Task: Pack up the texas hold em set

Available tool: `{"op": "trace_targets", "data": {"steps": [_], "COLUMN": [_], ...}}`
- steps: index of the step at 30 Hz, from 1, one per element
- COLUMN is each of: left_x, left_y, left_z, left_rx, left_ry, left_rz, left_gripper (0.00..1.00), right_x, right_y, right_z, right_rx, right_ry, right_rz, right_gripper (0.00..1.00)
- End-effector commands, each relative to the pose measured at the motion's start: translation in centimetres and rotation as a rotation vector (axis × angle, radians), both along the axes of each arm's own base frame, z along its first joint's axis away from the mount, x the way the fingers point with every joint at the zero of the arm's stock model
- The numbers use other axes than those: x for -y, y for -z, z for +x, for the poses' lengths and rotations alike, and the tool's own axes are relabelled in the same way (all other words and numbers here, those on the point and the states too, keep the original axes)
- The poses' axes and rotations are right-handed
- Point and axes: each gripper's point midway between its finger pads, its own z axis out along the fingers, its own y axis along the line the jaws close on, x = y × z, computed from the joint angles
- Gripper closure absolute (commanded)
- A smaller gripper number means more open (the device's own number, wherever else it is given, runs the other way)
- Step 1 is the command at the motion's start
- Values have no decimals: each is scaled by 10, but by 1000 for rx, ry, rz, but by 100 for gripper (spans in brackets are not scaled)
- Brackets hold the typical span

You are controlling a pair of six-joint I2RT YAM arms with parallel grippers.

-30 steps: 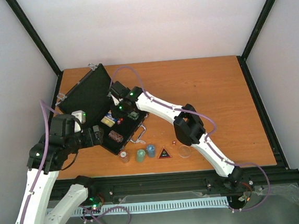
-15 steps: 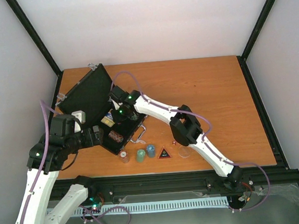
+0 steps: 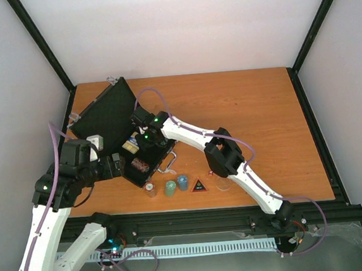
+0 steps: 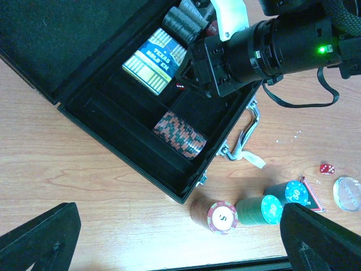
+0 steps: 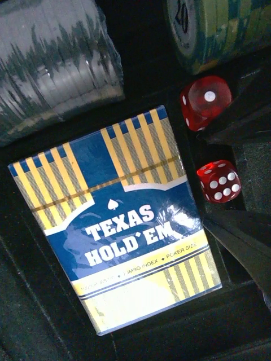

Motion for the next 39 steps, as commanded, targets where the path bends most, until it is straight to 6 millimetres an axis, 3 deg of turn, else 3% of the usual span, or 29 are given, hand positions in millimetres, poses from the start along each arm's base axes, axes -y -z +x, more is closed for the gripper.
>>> {"op": "trace_targets", "data": {"steps": [1, 7, 14, 17, 22, 25, 32, 39], "left_x": [-1, 0, 1, 2, 3, 3, 5, 12], "left_y": [-2, -5, -8, -8, -9, -10, -8, -6], "left_z": [0, 2, 4, 5, 7, 8, 12, 15], "left_rx": [11, 22, 31, 31, 32, 35, 31, 21], "left_ry": [19, 21, 23, 24, 25, 24, 28, 43], "left_rz": [20, 16, 12, 10, 8, 7, 6, -23], "left_gripper": [0, 0, 0, 0, 0, 0, 0, 0], "right_x": [4, 3, 15, 27, 64, 99, 179, 239], "right_y": [-16, -46, -110, -121, -111, -108, -88, -48], "right_z": [6, 1, 3, 0, -10, -21, -60, -112], "right_rx": [35, 62, 166, 183, 173, 181, 144, 10], "right_ry": [-7, -65, -66, -60, -16, 36, 163, 247], "right_rz": [12, 37, 66, 34, -89, -171, -324, -414], "right_gripper": [64, 65, 63, 56, 29, 2, 0, 3]}}
